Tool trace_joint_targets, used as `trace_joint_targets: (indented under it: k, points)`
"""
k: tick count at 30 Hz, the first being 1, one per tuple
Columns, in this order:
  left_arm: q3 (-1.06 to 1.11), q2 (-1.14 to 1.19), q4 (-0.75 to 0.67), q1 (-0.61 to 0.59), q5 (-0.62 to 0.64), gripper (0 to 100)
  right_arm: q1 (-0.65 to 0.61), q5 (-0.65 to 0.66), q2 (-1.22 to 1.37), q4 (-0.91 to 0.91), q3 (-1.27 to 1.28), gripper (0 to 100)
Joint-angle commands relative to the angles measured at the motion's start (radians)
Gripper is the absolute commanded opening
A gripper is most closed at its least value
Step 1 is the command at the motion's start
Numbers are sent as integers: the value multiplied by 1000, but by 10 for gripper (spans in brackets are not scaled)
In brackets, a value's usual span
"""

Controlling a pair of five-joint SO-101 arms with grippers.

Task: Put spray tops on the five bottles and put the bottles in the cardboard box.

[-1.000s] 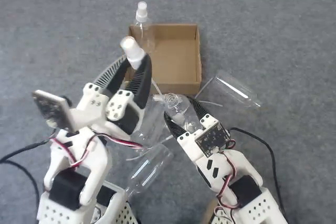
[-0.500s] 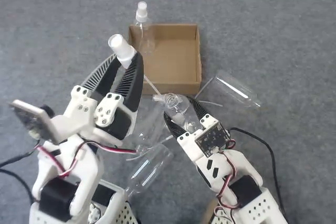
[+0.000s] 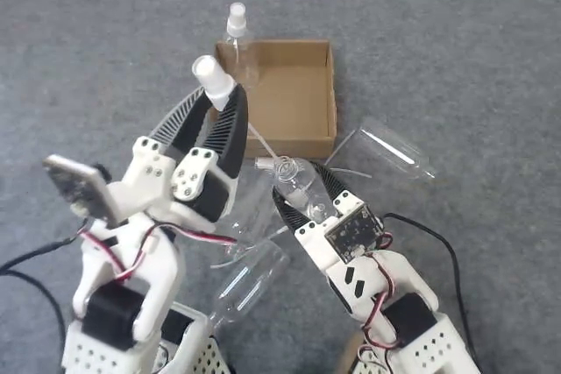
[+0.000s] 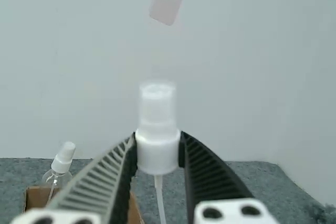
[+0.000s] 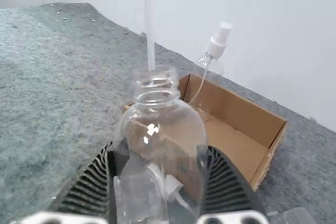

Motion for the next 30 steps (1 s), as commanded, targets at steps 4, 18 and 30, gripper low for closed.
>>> trace_joint_targets:
  k: [4,18,30]
  points:
    - [18,-9,-46,12,11,13,-7,14,-22,-2,23,7]
    - [160,-9,-49,241,-110,13,71,6,-22,-13,23,7]
    - [236,-9,-92,244,-129,13,84,5,-24,-15,23,7]
